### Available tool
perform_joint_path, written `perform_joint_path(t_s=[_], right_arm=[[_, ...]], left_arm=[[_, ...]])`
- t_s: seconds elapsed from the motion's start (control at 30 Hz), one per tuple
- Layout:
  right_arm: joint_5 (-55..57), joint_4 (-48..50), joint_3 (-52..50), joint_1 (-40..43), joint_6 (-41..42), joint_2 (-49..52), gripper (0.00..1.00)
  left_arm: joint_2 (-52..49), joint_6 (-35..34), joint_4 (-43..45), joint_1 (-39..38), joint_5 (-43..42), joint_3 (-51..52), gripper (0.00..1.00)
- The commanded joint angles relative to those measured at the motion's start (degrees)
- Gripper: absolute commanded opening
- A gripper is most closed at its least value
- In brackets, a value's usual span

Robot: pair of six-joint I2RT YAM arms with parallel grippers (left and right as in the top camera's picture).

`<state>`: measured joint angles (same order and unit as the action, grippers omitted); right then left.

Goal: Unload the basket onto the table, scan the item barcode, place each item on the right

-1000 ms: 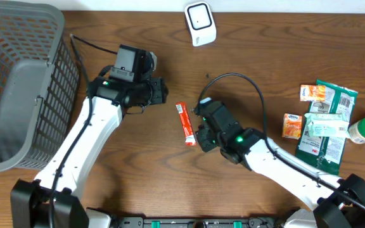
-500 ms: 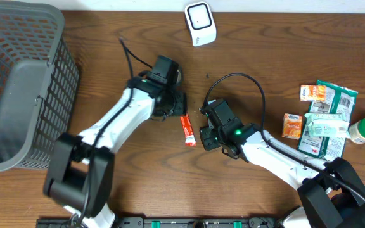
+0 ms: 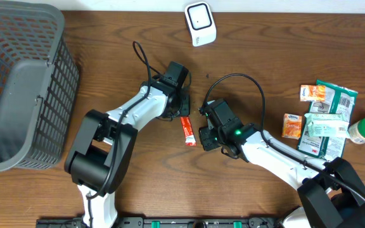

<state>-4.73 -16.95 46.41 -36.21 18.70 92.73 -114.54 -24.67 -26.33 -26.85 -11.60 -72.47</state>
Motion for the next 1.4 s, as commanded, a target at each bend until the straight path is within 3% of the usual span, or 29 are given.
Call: perform_joint_path(t_s=[0.0, 0.13, 0.47, 0.77, 1.0, 1.37], right_arm=[[-1.05, -0.04, -0.2, 0.94, 0.59, 0.2, 0.36], [-2.71, -0.02, -0.2, 0.98, 0.57, 0.2, 0.37], [-12.7, 0.68, -0.2, 2.56, 0.61, 0.2, 0.38], [-36.46, 3.54, -0.2, 12.41, 1.42, 0.2, 0.42], [-52.11, 14.23, -0.2, 13.64, 1.99, 0.2, 0.43], [-57.96, 23.39, -0.2, 13.14, 5.77, 0.2, 0.4]], left_arm=[[-4.74, -0.96, -0.55, -0.24, 0.74, 1.01, 0.21], [-4.98, -0.94, -0.94, -0.24, 0.76, 1.01, 0.07], [2.51, -1.03, -2.08, 2.75, -1.01, 0.94, 0.07], [15.08, -1.68, -3.13, 7.76, -16.74, 0.92, 0.07], [19.21, -4.2, -2.21, 7.87, -17.99, 0.92, 0.07], [19.19, -4.24, -1.42, 7.87, -24.02, 0.94, 0.07]])
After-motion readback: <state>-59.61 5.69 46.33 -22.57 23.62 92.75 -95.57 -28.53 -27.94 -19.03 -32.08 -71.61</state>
